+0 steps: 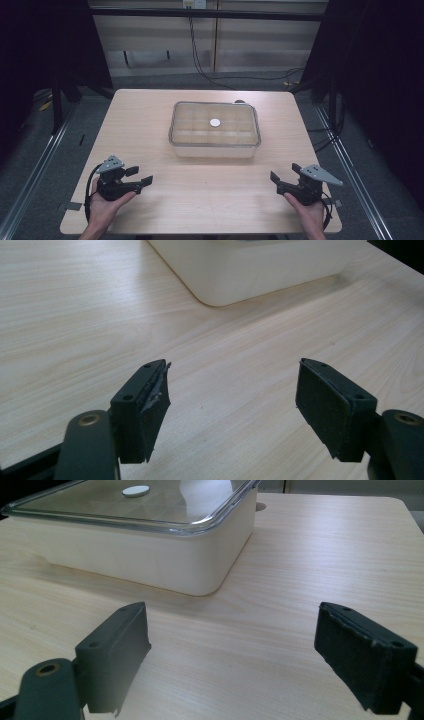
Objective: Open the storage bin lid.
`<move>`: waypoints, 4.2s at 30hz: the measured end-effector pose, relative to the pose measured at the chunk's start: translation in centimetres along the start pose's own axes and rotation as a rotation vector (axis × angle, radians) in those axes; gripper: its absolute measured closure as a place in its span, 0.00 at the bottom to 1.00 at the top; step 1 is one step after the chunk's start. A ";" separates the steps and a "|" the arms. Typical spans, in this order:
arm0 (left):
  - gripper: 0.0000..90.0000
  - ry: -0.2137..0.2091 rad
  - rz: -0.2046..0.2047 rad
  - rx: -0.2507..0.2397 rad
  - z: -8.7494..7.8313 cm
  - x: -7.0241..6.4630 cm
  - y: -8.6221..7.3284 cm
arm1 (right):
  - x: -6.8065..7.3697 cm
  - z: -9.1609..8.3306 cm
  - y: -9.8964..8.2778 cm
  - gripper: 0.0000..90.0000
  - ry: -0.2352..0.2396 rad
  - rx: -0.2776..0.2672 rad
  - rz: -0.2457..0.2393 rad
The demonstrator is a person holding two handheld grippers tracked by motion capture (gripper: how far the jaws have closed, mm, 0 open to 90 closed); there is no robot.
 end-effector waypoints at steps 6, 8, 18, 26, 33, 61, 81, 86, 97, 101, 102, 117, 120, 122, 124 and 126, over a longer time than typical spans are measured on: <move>0.33 -0.008 0.001 0.000 0.2 0.0 0.1 | 0.0 -0.2 0.2 0.14 0.005 -0.014 0.011; 0.33 -0.011 -0.005 -0.001 0.3 -0.1 0.1 | 0.2 -0.2 0.2 0.14 0.032 -0.003 0.036; 0.30 -0.035 0.060 0.021 0.6 -1.2 0.2 | 1.5 -0.3 0.5 0.25 0.141 0.040 0.060; 0.28 -0.083 0.073 0.065 1.8 -2.3 0.1 | 2.4 0.8 1.3 0.32 0.188 0.046 0.036; 0.22 -0.084 0.087 0.008 1.8 -3.0 1.5 | 2.0 2.1 2.8 0.31 0.146 0.075 0.028; 0.26 -0.043 0.077 -0.012 4.8 -0.7 7.0 | 2.6 5.8 5.3 0.24 0.198 0.148 -0.001; 0.25 0.003 0.065 -0.018 5.2 1.7 10.0 | 1.1 8.7 7.2 0.22 0.212 0.190 0.018; 0.27 0.006 0.074 -0.025 5.2 1.2 11.5 | 1.0 9.7 8.3 0.22 0.206 0.196 0.001; 0.26 -0.010 0.056 0.011 7.0 1.9 12.0 | 1.2 11.6 10.0 0.19 0.240 0.227 -0.004; 0.25 -0.025 0.048 0.027 8.1 1.7 11.7 | 0.9 12.6 9.0 0.20 0.257 0.282 0.017; 0.25 -0.026 0.053 0.036 8.4 1.6 11.6 | 0.7 12.9 8.8 0.20 0.243 0.288 0.013; 0.26 -0.026 0.016 0.086 11.1 2.4 11.1 | -0.2 14.7 7.6 0.21 0.267 0.346 0.063; 0.28 -0.033 0.025 0.086 11.5 2.4 11.2 | -0.3 14.9 7.5 0.21 0.266 0.346 0.060; 0.30 -0.059 0.008 0.084 11.8 2.0 11.3 | -0.1 15.0 7.5 0.20 0.270 0.345 0.061; 0.37 -0.050 0.038 0.091 12.1 1.8 11.3 | 0.3 15.1 7.6 0.20 0.296 0.341 0.056; 0.33 -0.046 0.043 0.102 12.4 1.7 11.1 | 0.7 15.3 7.6 0.16 0.289 0.339 0.035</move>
Point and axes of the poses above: each handheld gripper's, and its own axes: z roughly forward along the jaws, y roughly out of its top, x roughly to its left, the point moved 10 cm from there along z, roughly forward along the jaws, and after that the axes turned 3 degrees about -x, right-handed, at the moved point
